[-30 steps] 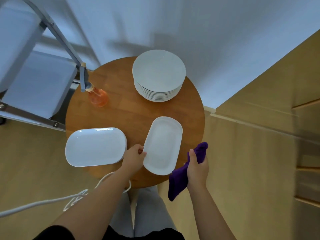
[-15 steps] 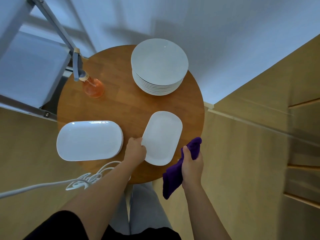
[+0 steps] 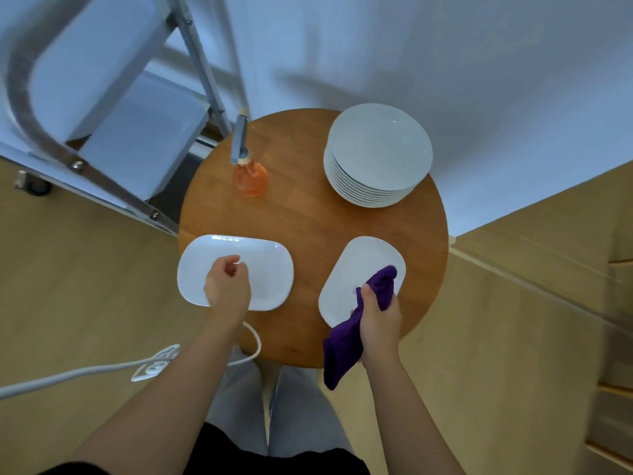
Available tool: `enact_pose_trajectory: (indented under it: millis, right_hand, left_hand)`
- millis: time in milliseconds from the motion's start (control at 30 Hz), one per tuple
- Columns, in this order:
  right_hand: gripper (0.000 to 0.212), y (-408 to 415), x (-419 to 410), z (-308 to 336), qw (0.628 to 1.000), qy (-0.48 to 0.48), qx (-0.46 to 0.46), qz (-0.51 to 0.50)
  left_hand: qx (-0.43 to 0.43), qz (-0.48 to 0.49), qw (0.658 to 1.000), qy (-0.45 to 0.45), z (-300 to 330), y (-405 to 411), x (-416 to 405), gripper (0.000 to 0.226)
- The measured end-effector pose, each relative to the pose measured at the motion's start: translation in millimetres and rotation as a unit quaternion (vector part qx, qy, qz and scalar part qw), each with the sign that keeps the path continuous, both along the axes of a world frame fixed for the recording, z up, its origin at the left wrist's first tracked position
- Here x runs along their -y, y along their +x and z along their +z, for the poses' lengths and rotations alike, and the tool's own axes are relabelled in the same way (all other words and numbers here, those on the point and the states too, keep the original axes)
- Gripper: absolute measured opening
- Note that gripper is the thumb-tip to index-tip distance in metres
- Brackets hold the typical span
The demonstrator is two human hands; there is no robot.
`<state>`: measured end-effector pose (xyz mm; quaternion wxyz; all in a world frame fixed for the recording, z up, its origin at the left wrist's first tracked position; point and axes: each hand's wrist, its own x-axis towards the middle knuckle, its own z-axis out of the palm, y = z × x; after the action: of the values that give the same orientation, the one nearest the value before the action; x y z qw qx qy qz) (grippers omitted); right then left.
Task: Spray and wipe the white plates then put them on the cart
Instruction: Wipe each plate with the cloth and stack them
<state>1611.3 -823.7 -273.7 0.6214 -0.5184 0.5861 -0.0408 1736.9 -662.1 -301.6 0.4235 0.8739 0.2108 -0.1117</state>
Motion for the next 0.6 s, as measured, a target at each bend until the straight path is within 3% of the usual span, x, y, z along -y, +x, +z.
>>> enact_pose_trajectory:
  millis: [100,200,267,333,433,600]
  right_hand:
    - [0.013,15,-18,3,0.999,-0.003,0.002,0.034]
    - [0.008,27,-37,3,0.996,-0.036,0.005,0.079]
    - [0.007,33,-49,2,0.992,-0.056,0.002,0.113]
    - [0.019,38,-60,2,0.989,-0.058,-0.006,0.133]
    - [0.026,44,-72,2,0.988,-0.061,-0.017,0.141]
    - [0.031,49,-90,3,0.99,-0.058,-0.029,0.129]
  left_hand:
    - [-0.013,0.062,0.997,0.039,-4,16,-44,0.032]
    - [-0.079,0.041,0.989,0.122,-13,32,-80,0.043]
    - [-0.127,-0.002,0.984,0.129,-19,42,-93,0.046]
    - [-0.152,-0.074,0.978,0.125,-24,50,-101,0.036]
    - [-0.155,-0.153,0.966,0.14,-27,62,-111,0.023]
    - [-0.15,-0.249,0.935,0.206,-26,73,-115,0.02]
